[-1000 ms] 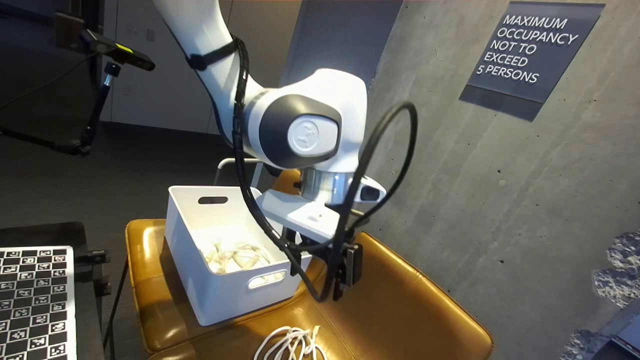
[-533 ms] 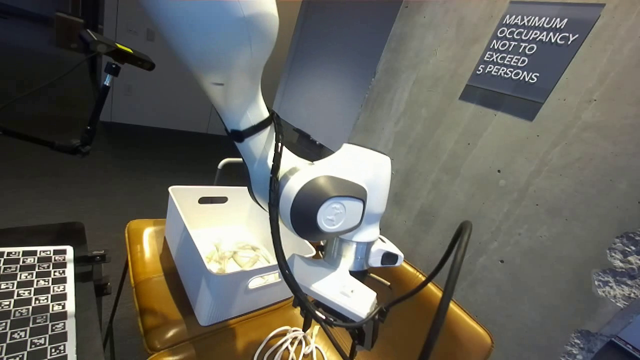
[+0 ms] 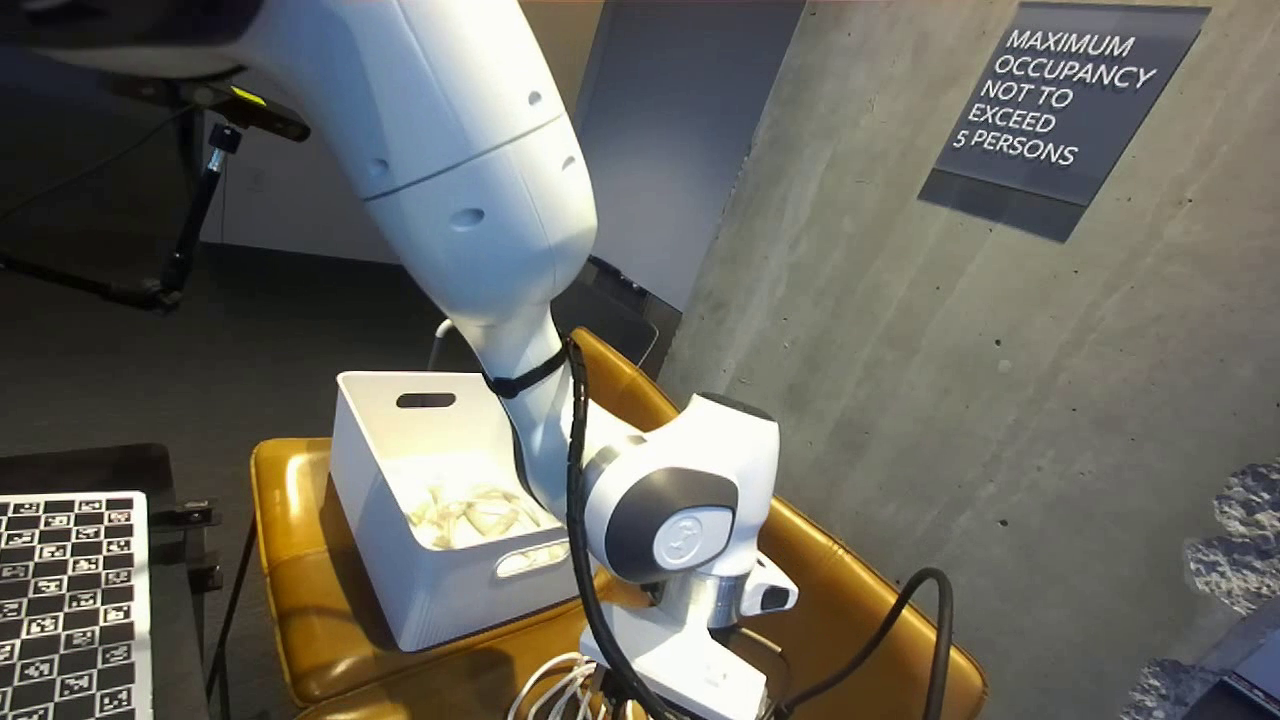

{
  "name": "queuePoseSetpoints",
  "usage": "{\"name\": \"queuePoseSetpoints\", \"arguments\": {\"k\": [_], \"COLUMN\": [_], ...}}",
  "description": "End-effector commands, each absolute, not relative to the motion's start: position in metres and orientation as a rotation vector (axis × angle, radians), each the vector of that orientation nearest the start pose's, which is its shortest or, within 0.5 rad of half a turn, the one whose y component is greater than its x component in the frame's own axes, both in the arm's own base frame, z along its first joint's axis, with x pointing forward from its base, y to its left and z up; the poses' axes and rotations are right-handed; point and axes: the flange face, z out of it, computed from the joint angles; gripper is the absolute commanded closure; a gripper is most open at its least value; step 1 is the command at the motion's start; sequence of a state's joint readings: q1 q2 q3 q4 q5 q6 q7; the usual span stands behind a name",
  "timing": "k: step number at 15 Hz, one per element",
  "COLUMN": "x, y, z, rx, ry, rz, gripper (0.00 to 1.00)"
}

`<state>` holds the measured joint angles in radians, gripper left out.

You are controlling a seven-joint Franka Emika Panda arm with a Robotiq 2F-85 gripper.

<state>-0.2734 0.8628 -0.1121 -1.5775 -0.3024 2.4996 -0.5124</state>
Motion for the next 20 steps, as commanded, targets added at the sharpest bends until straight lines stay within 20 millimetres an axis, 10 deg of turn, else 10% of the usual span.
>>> {"name": "queuePoseSetpoints", "arguments": {"k": [1, 9, 10, 20], "x": [0.664, 0.676, 0.677, 0.676], "y": [-0.258, -0.267, -0.269, -0.283], "z": [0.112, 0.070, 0.068, 0.044], "rx": [-3.337, -3.336, -3.335, -3.339], "ry": [-0.772, -0.784, -0.779, -0.759], "rz": [0.183, 0.300, 0.316, 0.405], "gripper": [0.00, 0.02, 0.20, 0.88]}}
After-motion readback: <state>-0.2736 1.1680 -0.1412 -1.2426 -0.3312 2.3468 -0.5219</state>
